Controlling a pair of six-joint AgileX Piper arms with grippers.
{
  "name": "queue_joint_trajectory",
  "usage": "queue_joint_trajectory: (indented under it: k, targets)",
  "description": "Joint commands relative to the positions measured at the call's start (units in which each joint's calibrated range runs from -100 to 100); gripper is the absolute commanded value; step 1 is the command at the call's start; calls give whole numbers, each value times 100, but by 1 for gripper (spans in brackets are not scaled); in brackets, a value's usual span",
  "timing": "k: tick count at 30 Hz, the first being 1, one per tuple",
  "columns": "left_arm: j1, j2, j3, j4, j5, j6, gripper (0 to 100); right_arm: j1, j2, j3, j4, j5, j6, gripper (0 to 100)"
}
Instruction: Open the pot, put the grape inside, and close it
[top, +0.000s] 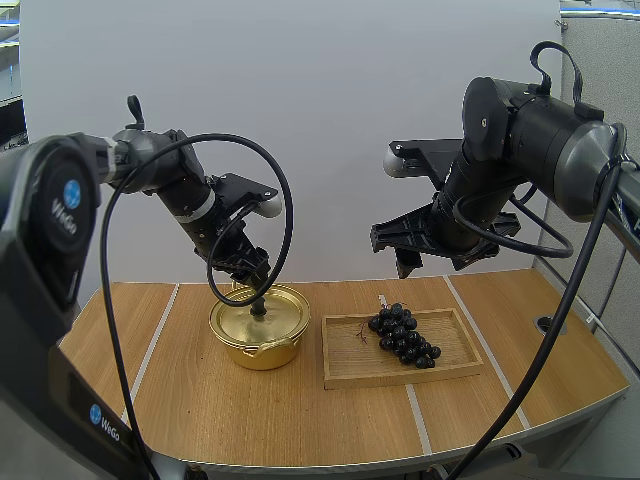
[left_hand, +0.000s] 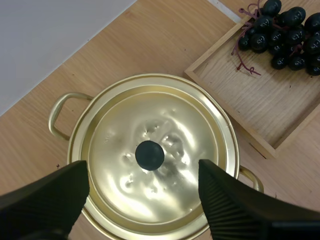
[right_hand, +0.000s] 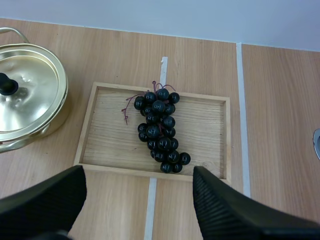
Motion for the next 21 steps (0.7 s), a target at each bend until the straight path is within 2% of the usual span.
queue_joint_trajectory:
  k: [1,7,21]
  targets:
    - [-36,334,-102,27,73,97,100,-26,-42,-42,11,-107,17,100]
    - [-276,744,-112,378,-272,-45,100,-26,-42,-42,11,-107,17,100]
    - [-293,1297,-302,440,-545,-62,100,-26,-42,-42,11,-107,17,100]
